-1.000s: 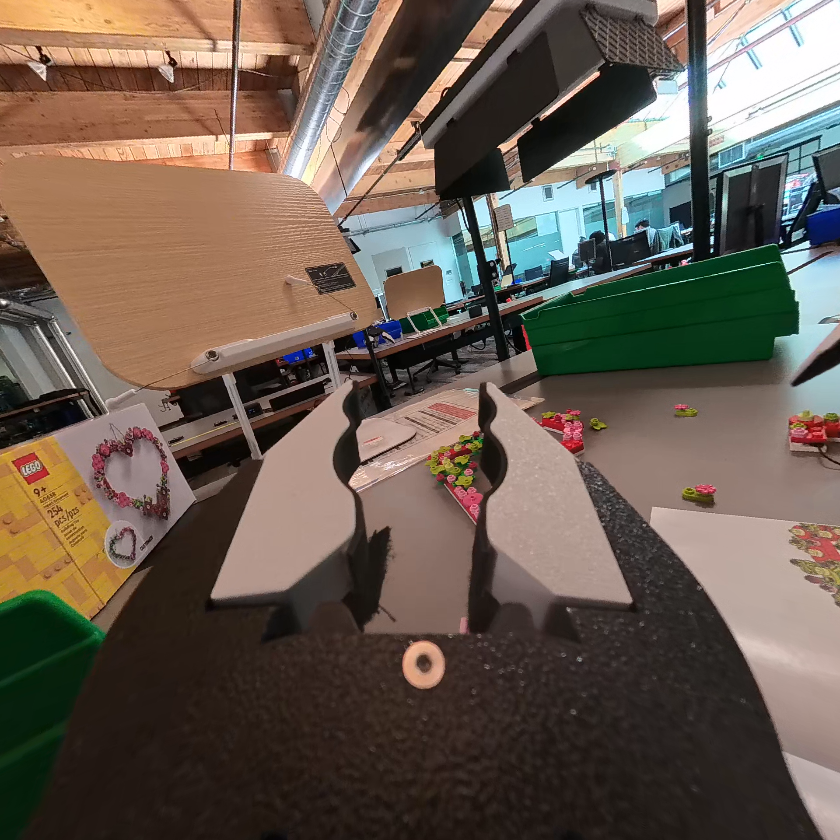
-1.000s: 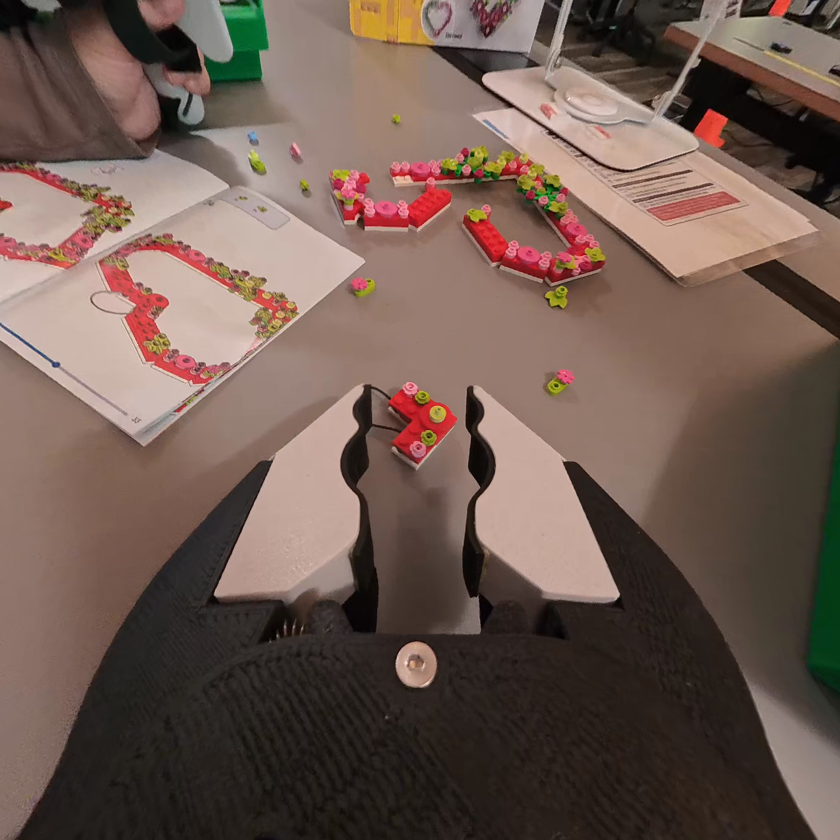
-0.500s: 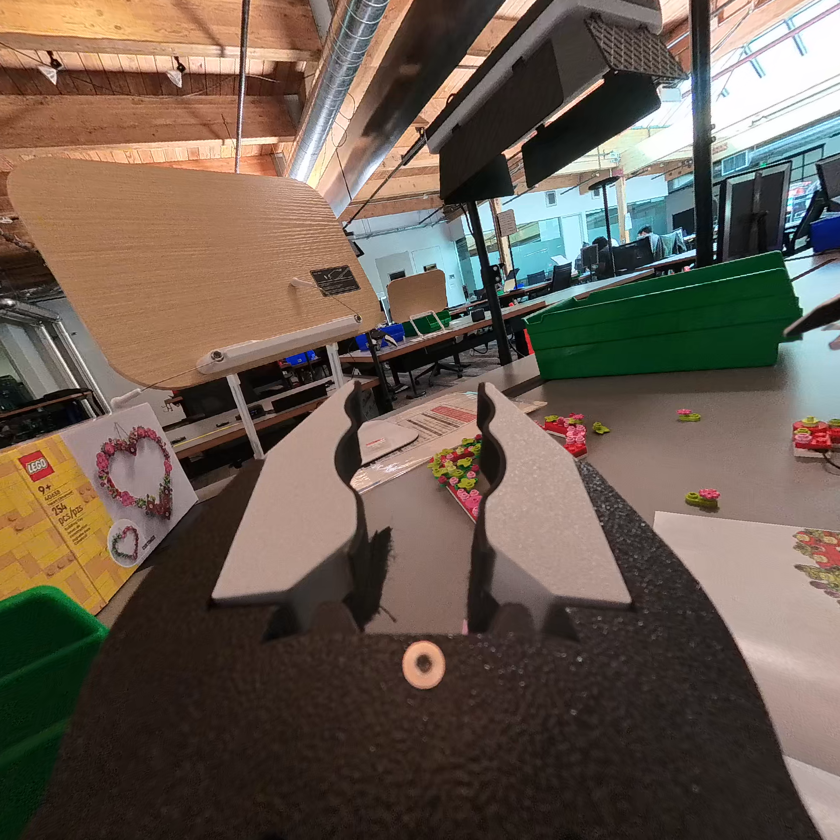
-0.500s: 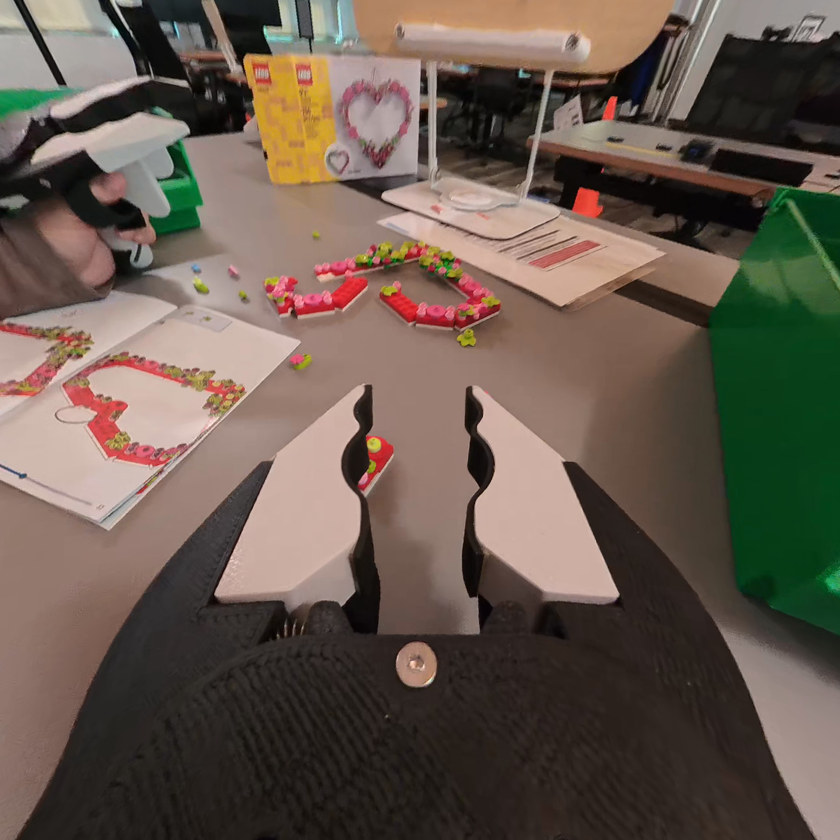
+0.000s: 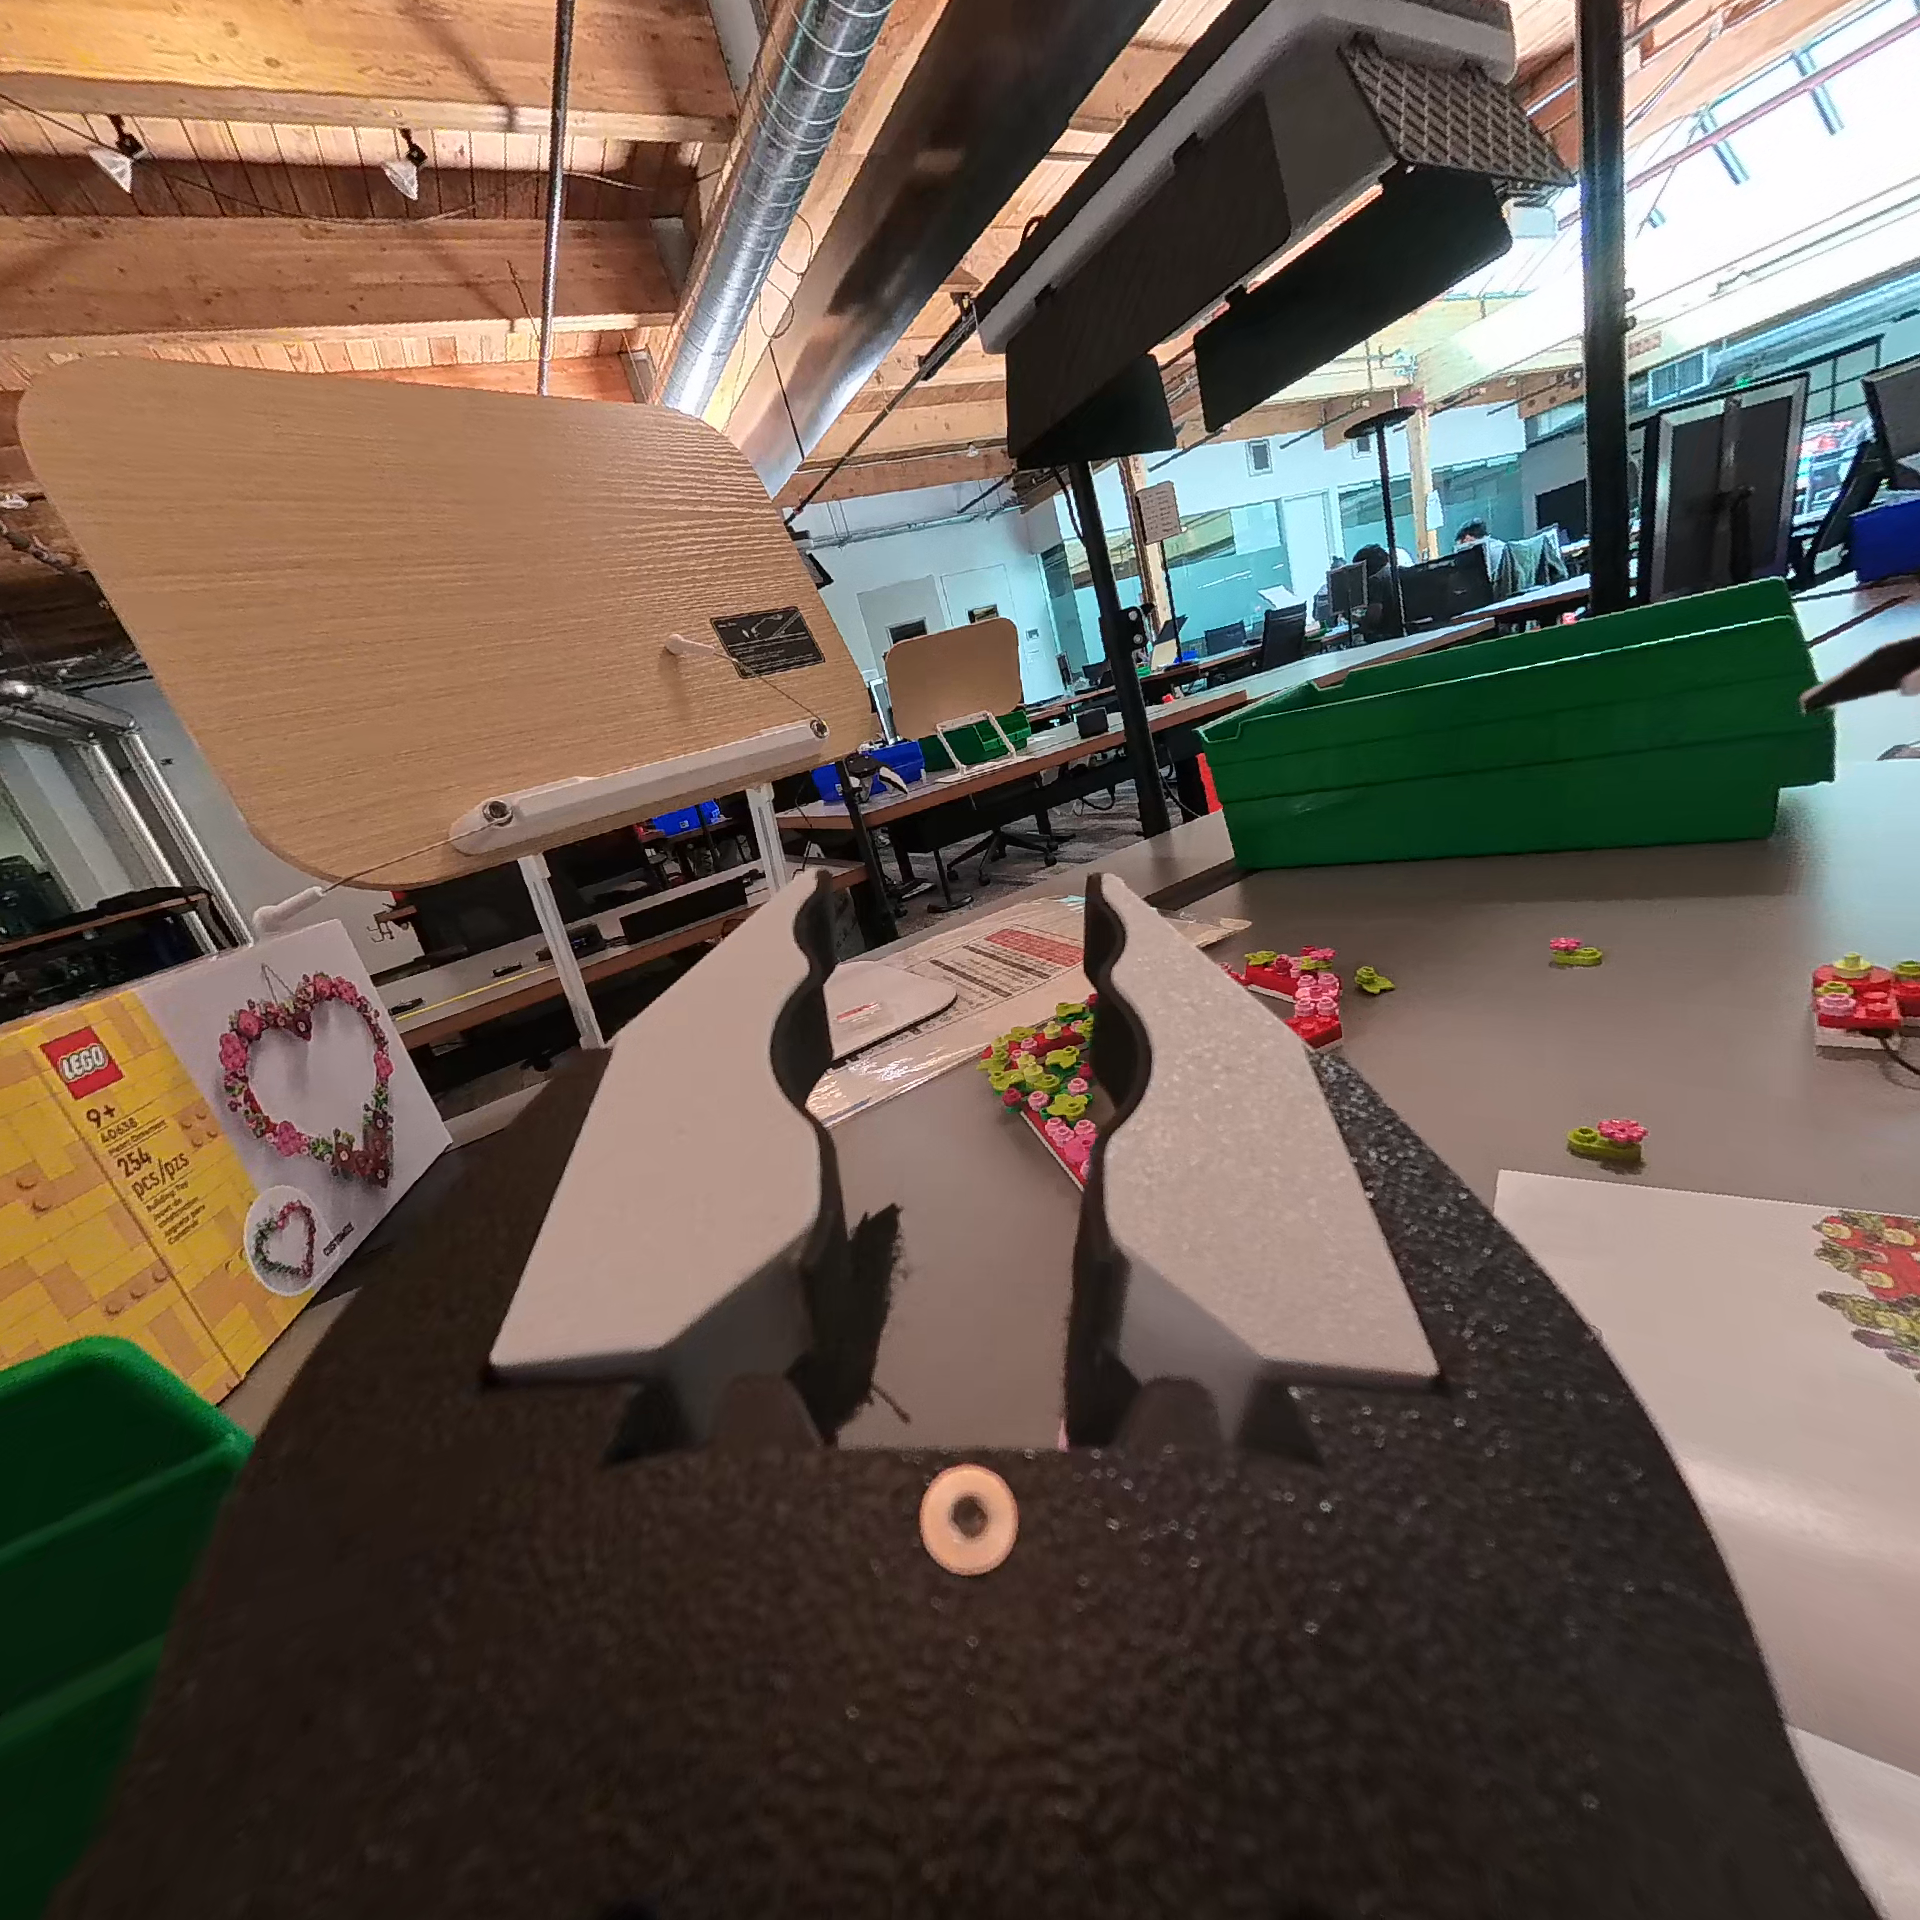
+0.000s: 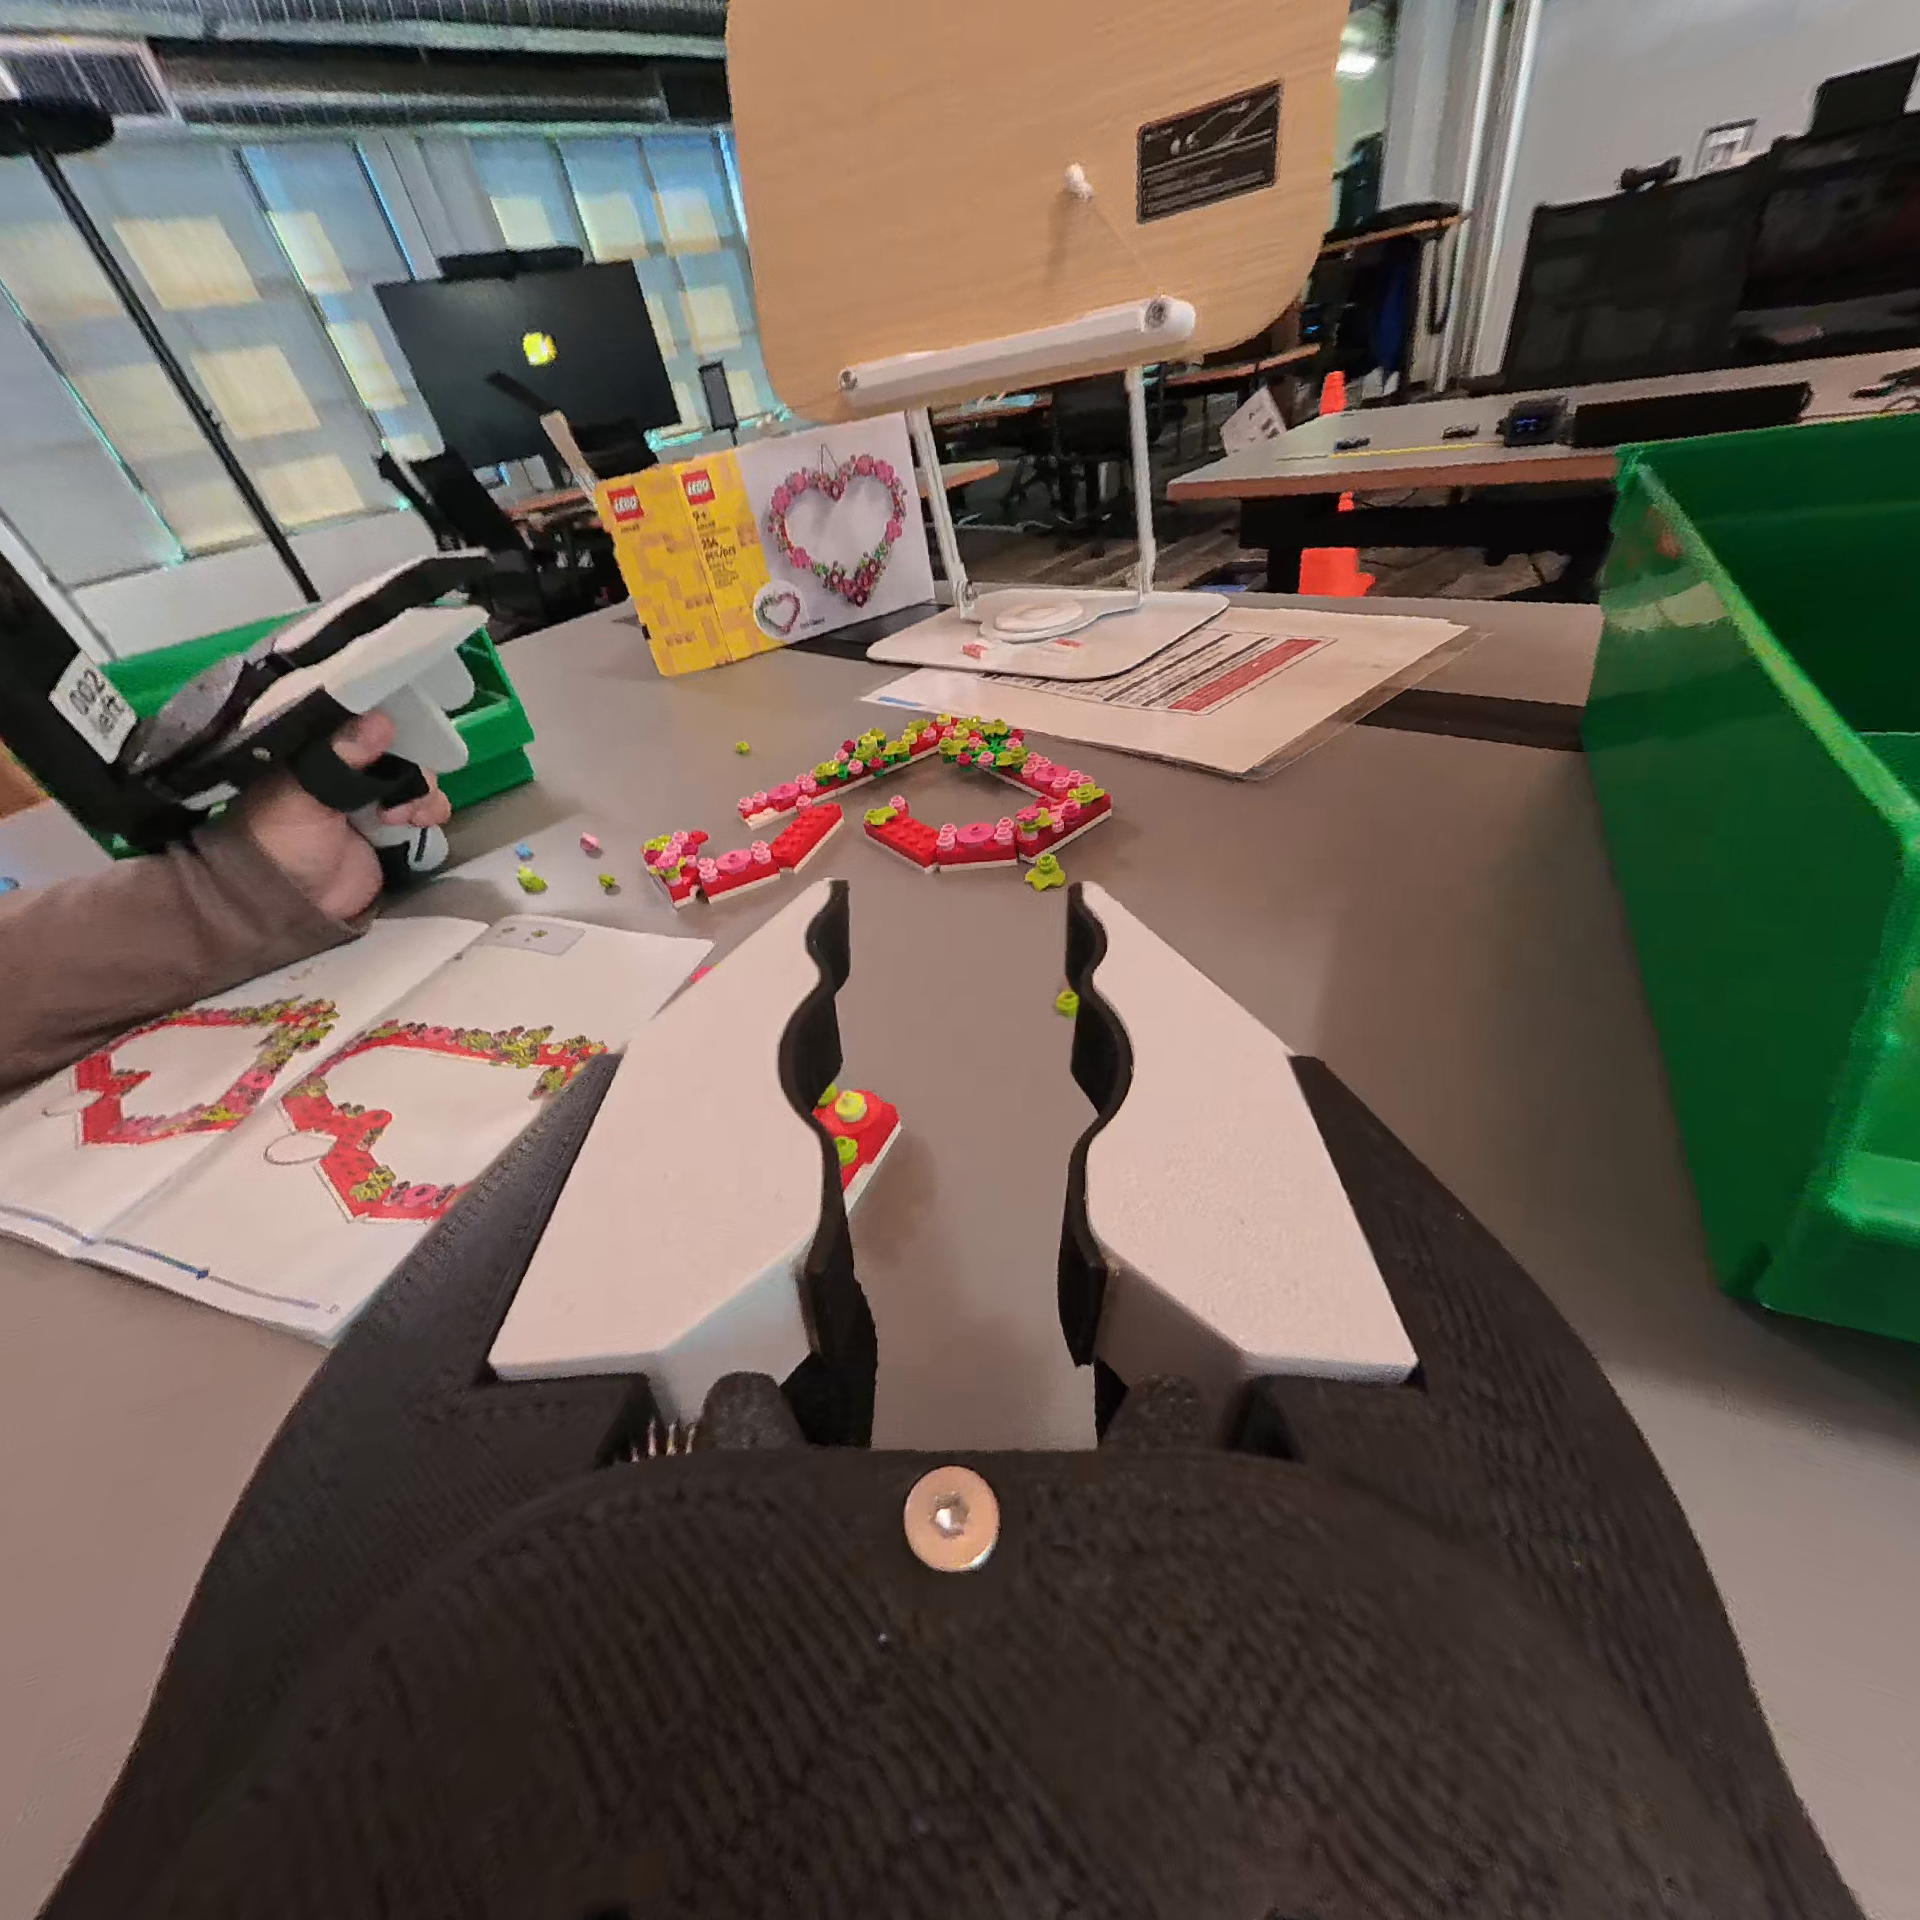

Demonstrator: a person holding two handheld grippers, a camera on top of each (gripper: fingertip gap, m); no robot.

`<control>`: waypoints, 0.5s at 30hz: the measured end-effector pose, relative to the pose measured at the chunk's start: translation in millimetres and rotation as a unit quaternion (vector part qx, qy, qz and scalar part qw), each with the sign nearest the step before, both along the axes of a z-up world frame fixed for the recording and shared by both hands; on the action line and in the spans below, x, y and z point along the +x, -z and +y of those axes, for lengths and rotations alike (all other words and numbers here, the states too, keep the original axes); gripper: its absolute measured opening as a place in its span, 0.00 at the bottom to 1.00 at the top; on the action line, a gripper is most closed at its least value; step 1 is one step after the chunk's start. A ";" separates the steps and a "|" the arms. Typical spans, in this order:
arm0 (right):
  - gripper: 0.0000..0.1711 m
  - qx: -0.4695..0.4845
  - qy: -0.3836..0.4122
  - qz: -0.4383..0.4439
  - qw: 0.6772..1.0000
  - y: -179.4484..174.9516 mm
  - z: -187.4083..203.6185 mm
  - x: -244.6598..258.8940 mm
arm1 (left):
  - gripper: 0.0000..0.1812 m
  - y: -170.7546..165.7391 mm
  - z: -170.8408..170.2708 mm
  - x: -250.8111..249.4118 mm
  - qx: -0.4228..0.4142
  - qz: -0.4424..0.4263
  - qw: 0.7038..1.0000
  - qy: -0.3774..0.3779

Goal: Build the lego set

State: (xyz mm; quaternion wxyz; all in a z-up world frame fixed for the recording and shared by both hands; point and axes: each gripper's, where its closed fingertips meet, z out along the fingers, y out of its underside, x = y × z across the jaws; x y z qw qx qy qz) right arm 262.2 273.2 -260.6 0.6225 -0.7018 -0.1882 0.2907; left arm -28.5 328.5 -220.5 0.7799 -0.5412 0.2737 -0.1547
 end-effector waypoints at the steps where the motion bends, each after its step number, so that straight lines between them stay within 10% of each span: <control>1: 0.23 0.011 0.011 0.005 1.000 -3.2 0.8 3.0 | 0.25 0.0 0.0 0.1 0.001 0.001 1.000 0.000; 15: 0.12 0.234 0.210 -0.214 0.925 -34.3 -8.7 29.4 | 0.23 -0.3 0.8 -1.4 -0.005 -0.008 1.000 0.003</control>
